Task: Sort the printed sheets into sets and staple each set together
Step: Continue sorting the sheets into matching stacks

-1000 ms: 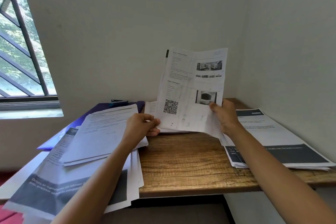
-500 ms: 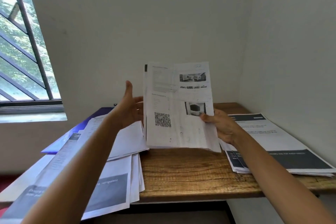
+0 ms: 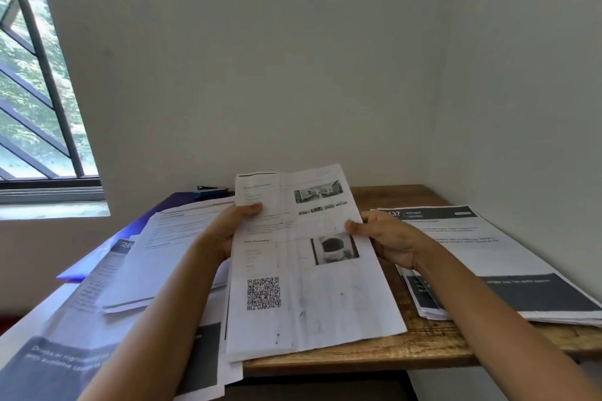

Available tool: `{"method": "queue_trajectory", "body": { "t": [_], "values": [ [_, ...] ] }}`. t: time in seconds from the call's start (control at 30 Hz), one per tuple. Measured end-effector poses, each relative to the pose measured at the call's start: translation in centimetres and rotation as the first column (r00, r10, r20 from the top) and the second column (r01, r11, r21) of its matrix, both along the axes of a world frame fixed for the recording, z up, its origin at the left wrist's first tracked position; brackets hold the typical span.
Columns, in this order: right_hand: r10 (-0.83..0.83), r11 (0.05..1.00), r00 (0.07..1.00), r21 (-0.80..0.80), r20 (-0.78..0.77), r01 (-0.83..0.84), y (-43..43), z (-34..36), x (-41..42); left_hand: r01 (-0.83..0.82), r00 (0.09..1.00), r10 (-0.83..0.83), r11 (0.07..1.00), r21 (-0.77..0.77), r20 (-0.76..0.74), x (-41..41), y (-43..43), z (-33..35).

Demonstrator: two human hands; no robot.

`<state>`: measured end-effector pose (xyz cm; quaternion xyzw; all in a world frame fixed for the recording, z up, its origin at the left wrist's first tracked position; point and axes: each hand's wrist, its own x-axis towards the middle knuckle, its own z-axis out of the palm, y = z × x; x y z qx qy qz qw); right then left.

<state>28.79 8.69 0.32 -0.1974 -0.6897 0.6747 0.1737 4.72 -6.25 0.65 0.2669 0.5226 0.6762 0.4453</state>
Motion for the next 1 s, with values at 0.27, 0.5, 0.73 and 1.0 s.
{"method": "queue_trajectory", "body": {
  "t": [0.27, 0.5, 0.73, 1.0],
  "values": [
    [-0.442, 0.896, 0.850, -0.101, -0.287, 0.432, 0.8, -0.7, -1.3, 0.074, 0.964, -0.072, 0.997, 0.000, -0.257, 1.5, 1.0, -1.1],
    [-0.454, 0.884, 0.845, -0.027, -0.283, 0.466, 1.1, -1.6, -1.3, 0.009, 0.957, 0.028, 0.992, 0.125, -0.288, 1.3, 1.0, -1.2],
    [-0.536, 0.713, 0.744, 0.258, -0.398, 0.652, 1.4, -2.4, -1.6, -0.030, 0.960, 0.072, 0.987, 0.158, -0.270, 1.4, 1.2, -1.4],
    [-0.547, 0.602, 0.671, 0.322, -0.501, 0.731, 1.4, -2.4, -1.2, -0.073, 0.965, 0.114, 0.982, 0.176, -0.237, 1.6, 1.2, -1.4]
  ]
}}
